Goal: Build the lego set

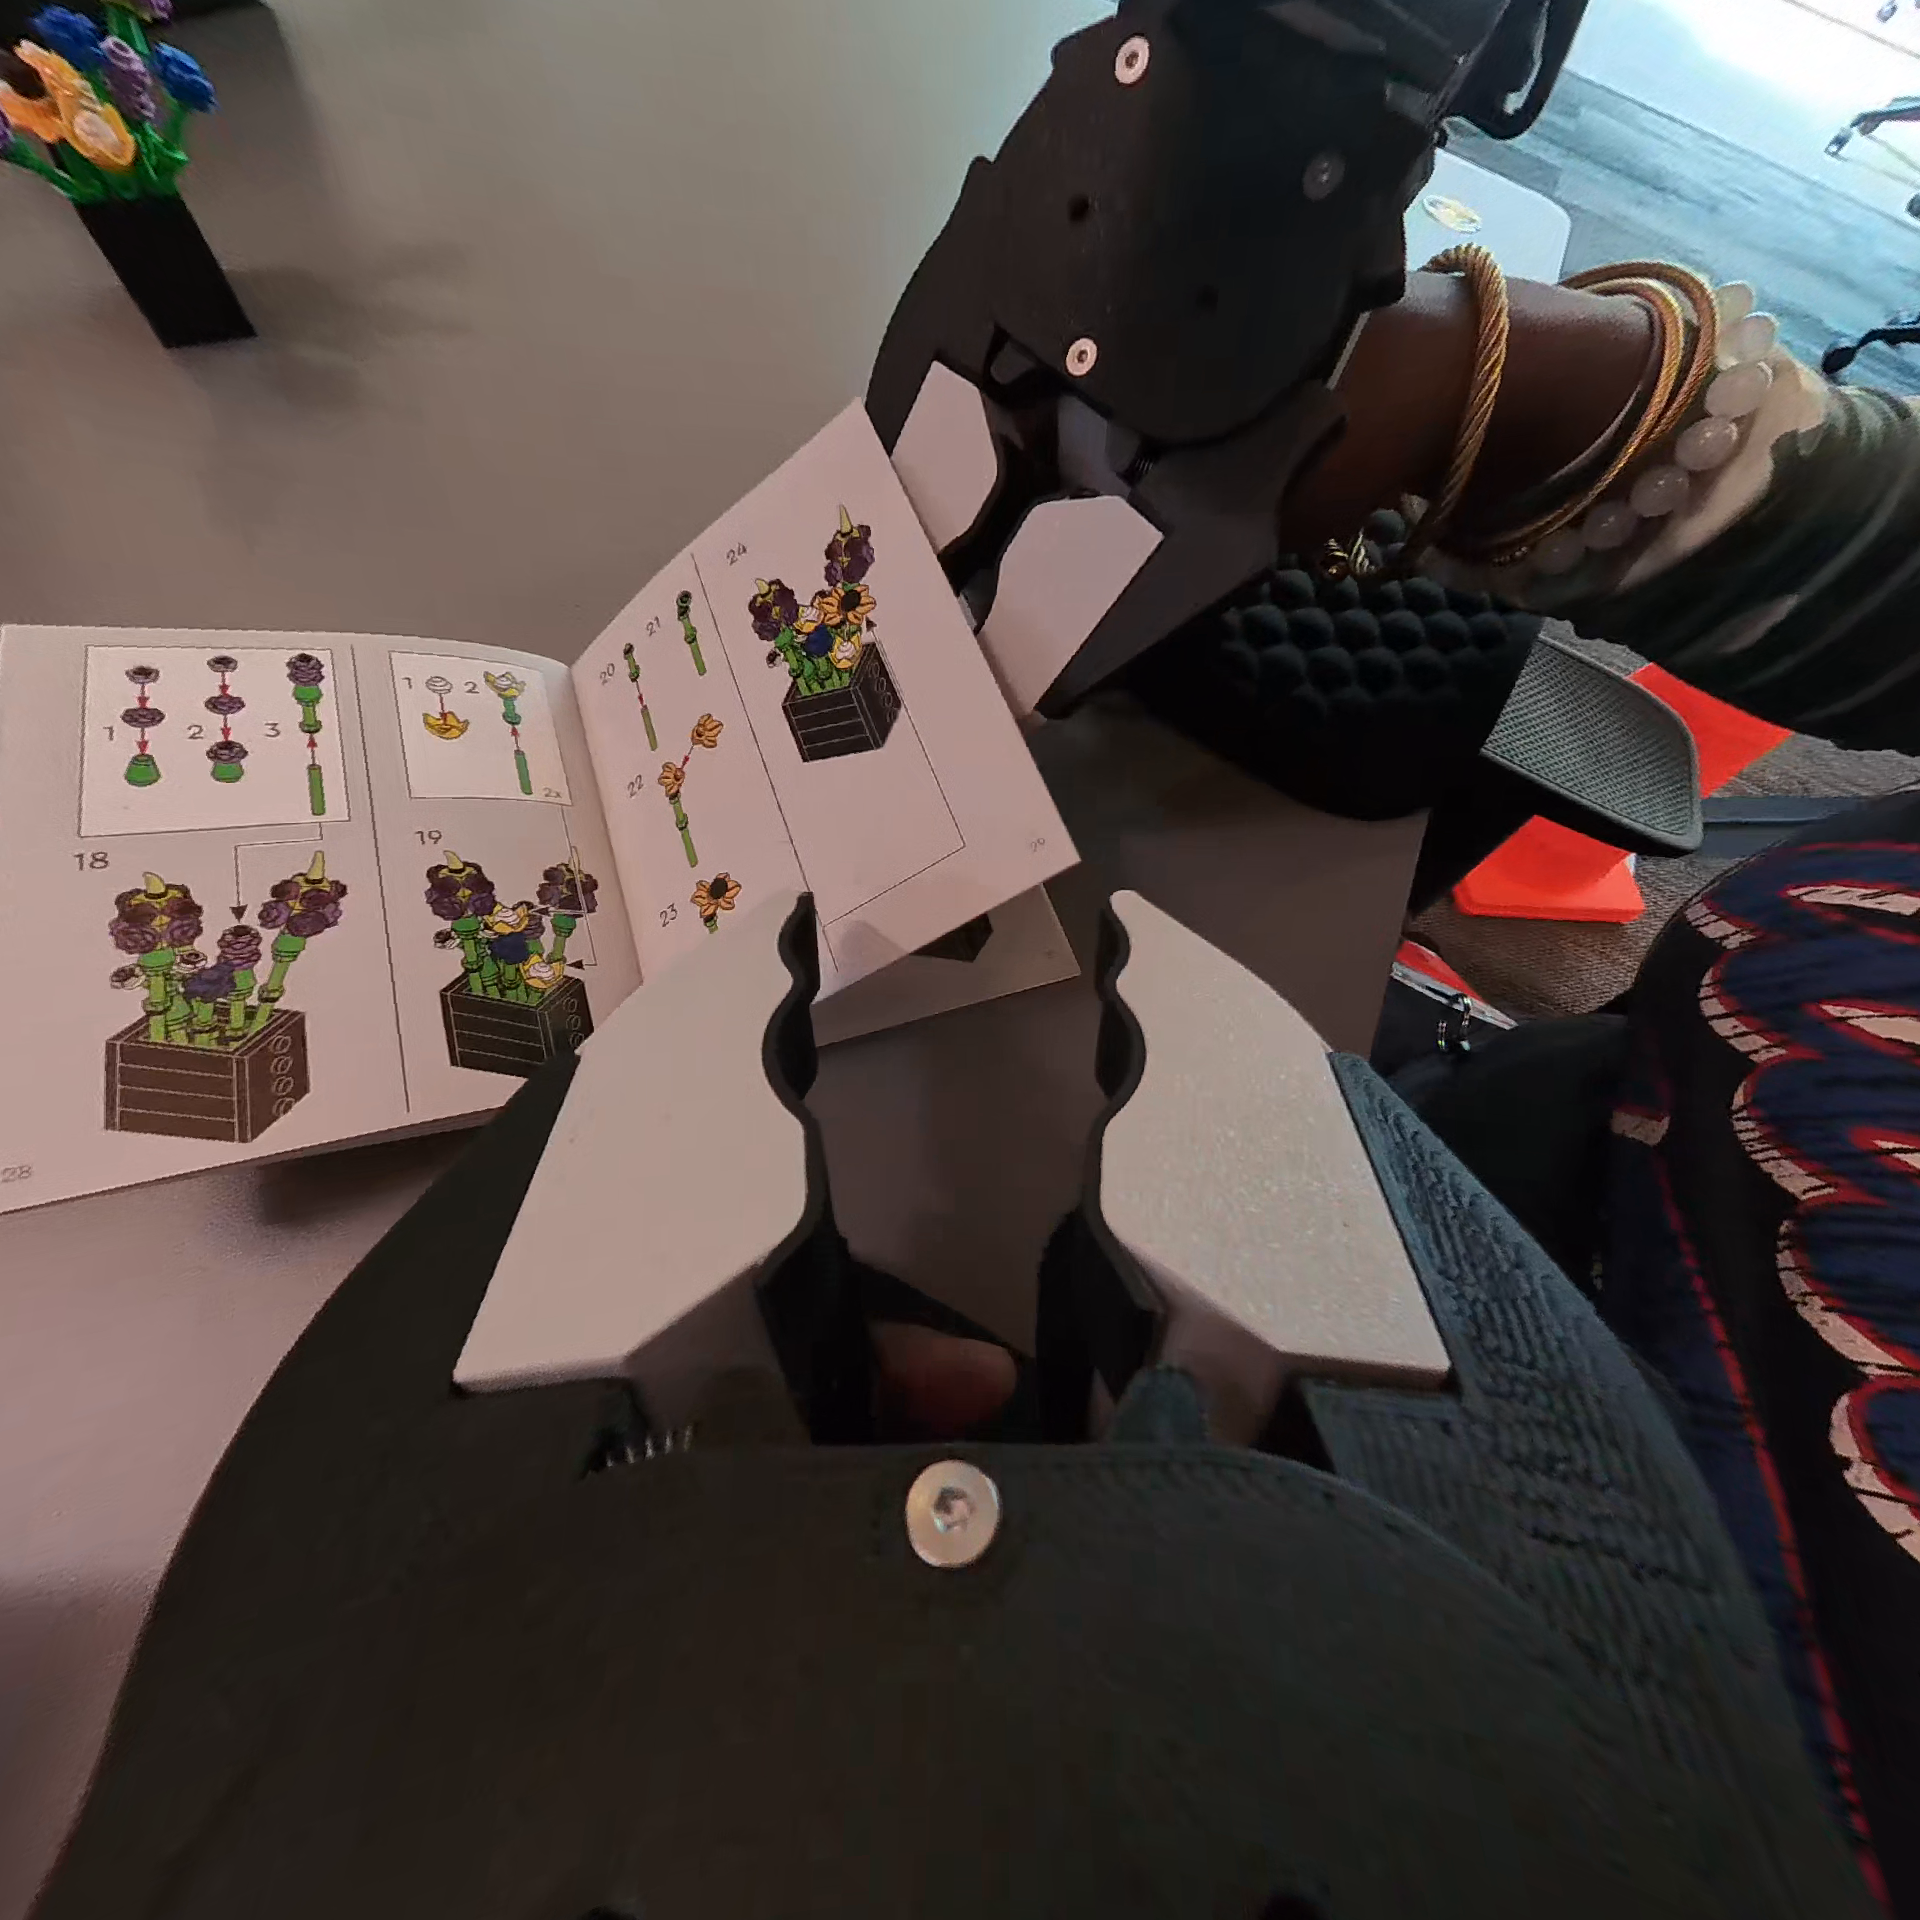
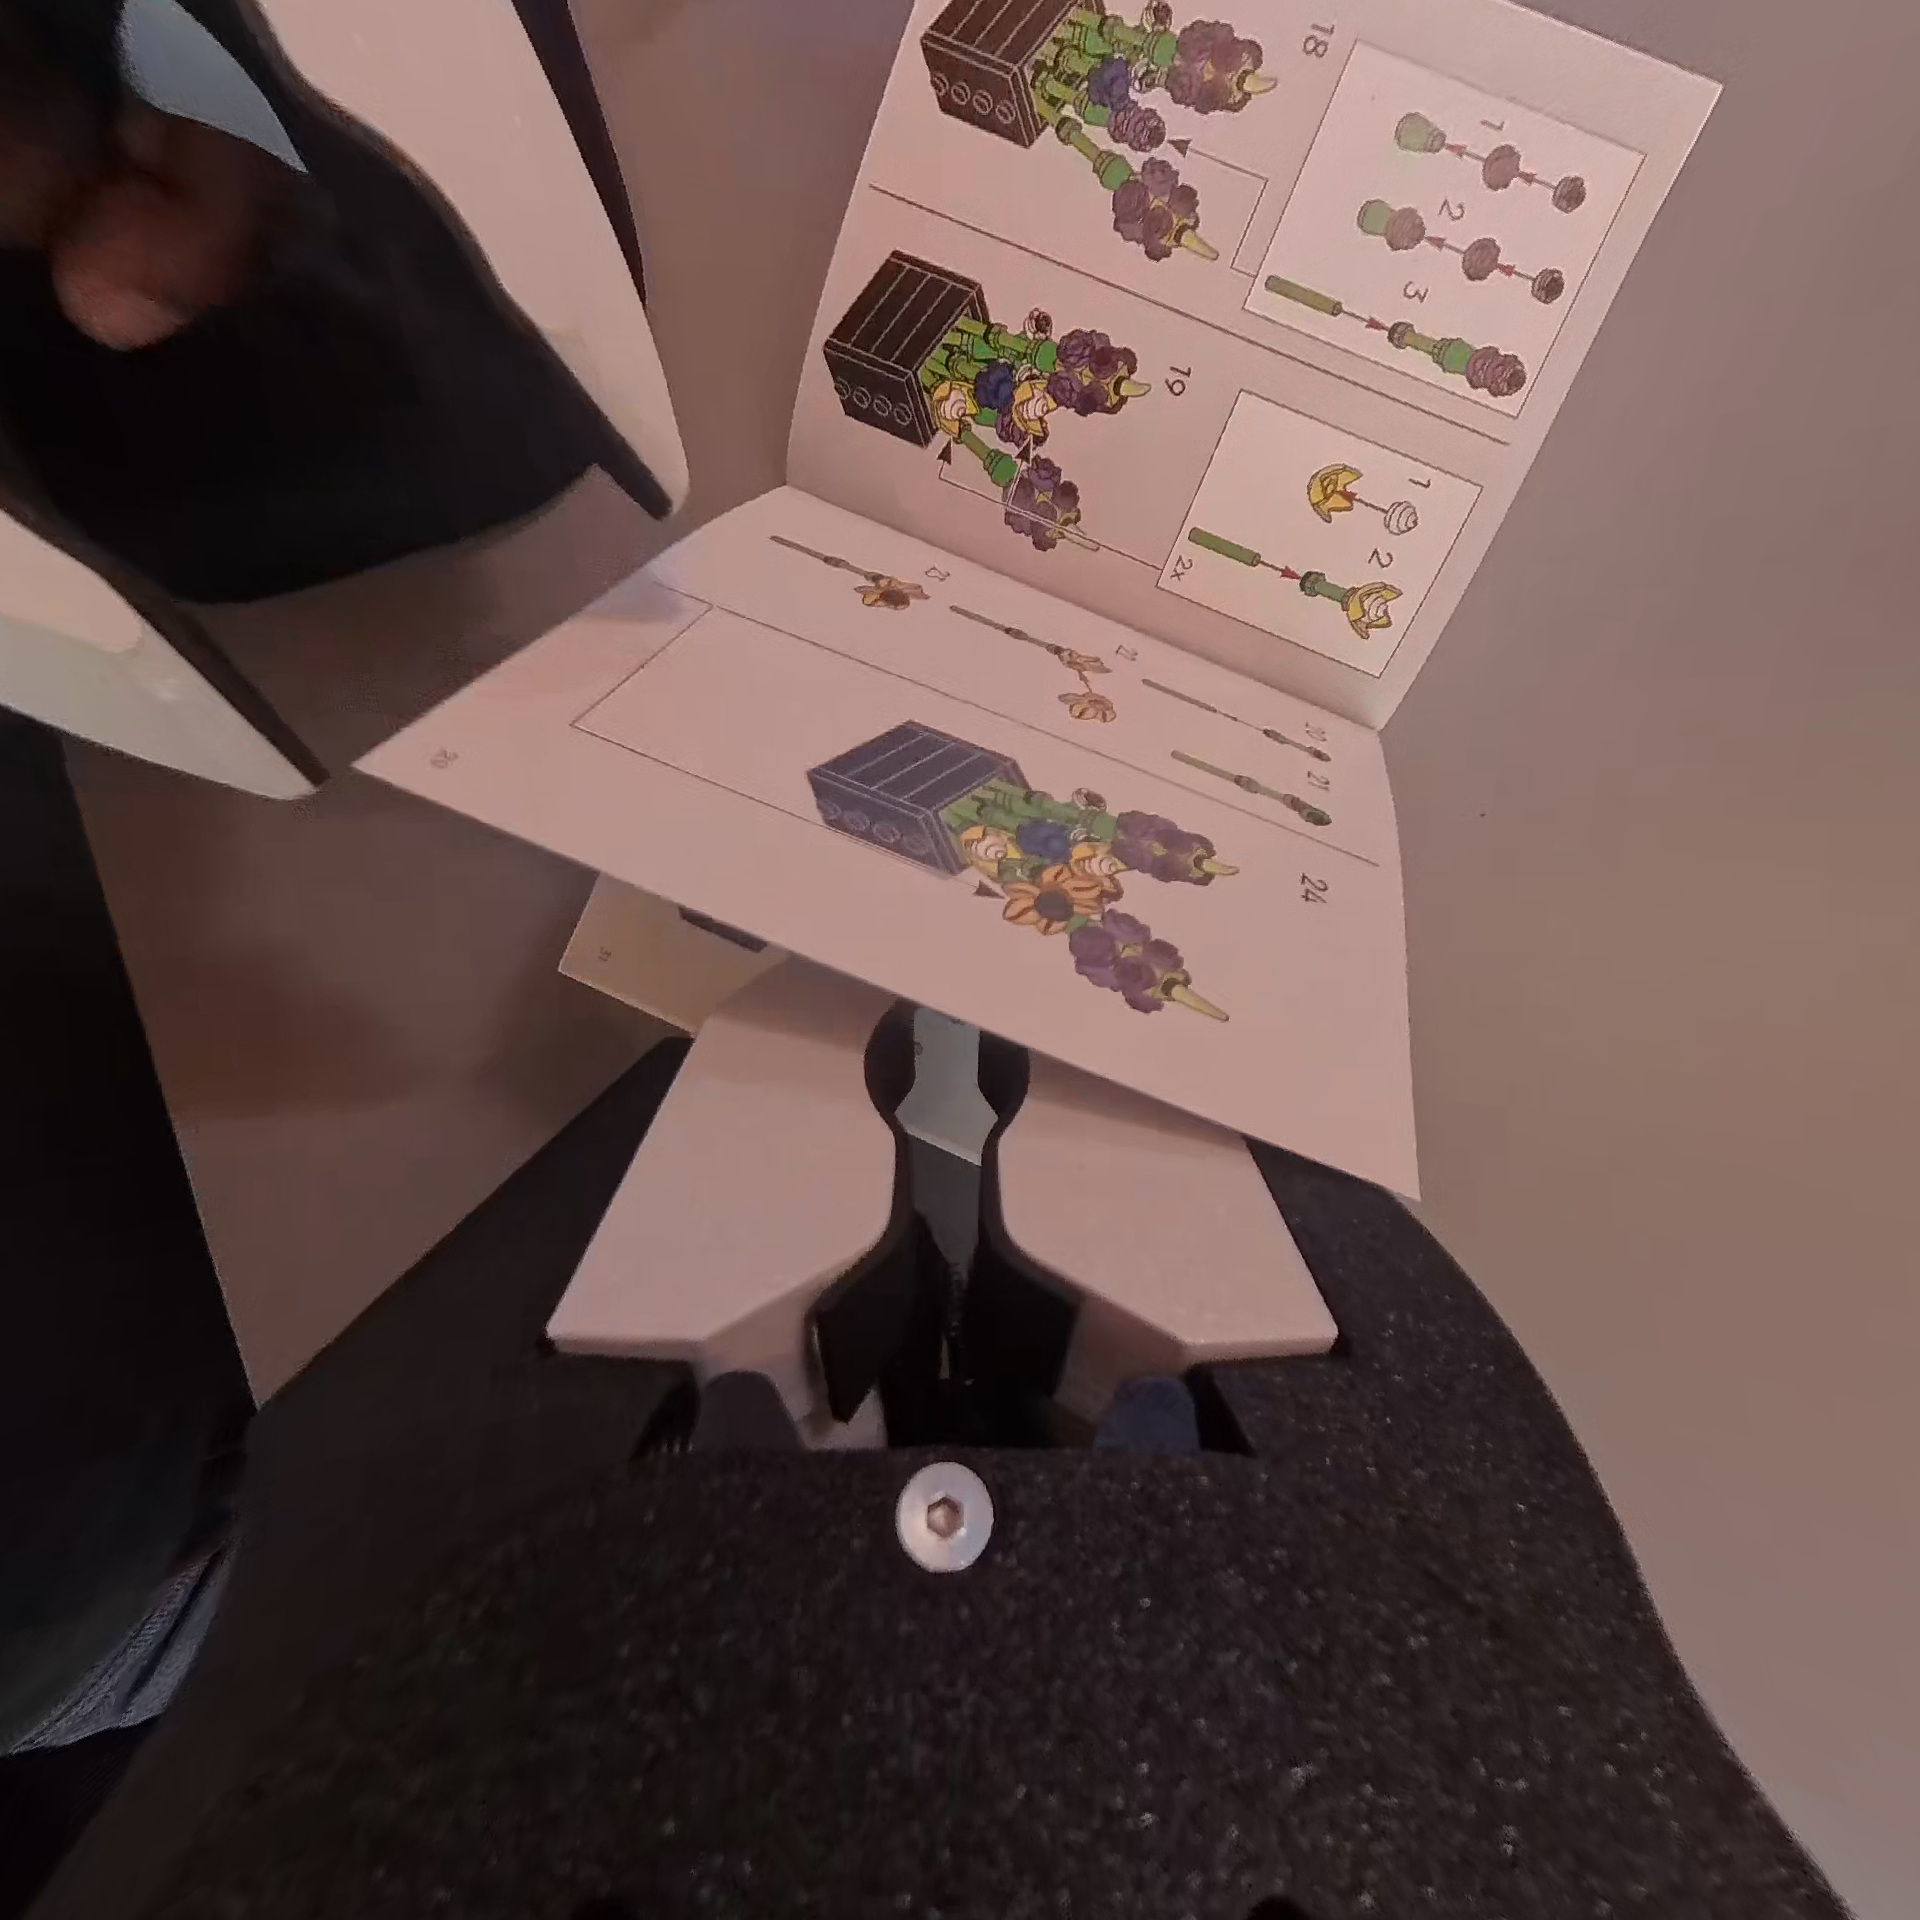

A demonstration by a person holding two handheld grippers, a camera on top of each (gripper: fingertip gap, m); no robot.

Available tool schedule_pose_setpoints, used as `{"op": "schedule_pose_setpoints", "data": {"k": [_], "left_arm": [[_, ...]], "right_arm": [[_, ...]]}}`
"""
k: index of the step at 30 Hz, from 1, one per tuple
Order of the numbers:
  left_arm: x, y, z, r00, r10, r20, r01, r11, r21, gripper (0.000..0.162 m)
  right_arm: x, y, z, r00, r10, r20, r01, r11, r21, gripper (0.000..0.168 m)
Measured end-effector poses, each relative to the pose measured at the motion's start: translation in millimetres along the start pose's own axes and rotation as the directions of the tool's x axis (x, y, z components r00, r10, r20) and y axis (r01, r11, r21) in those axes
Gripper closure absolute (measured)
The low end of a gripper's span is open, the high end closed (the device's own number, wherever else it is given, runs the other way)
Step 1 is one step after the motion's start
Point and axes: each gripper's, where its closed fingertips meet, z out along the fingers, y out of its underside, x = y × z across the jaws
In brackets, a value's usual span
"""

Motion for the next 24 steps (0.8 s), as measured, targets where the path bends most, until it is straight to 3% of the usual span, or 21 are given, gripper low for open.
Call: {"op": "schedule_pose_setpoints", "data": {"k": [12, 15, 17, 19, 22, 24], "left_arm": [[8, -1, 0, 0.998, 0.002, -0.060, -0.001, 1.000, 0.016, 0.117], [48, -7, -20, 0.937, 0.107, -0.333, -0.084, 0.993, 0.081, 0.128], [76, 6, -33, 0.854, 0.131, -0.503, -0.141, 0.990, 0.019, 0.128], [76, 18, -21, 0.872, 0.140, -0.470, -0.192, 0.979, -0.064, 0.102], [65, 26, 5, 0.910, 0.182, -0.373, -0.243, 0.962, -0.122, 0.092], [53, 20, 17, 0.938, 0.132, -0.321, -0.190, 0.969, -0.156, 0.091]], "right_arm": [[0, 0, 0, 1.000, -0.002, 0.001, 0.002, 1.000, 0.002, 0.161], [1, 0, 0, 0.999, -0.018, 0.033, 0.018, 1.000, -0.004, 0.162], [6, 1, -1, 0.999, -0.027, 0.046, 0.028, 0.999, -0.021, 0.162], [8, 0, -1, 0.996, -0.051, 0.072, 0.053, 0.998, -0.033, 0.162], [8, -1, 0, 0.992, -0.081, 0.096, 0.084, 0.996, -0.027, 0.162], [8, -1, 0, 0.990, -0.096, 0.107, 0.097, 0.995, -0.009, 0.162]]}}
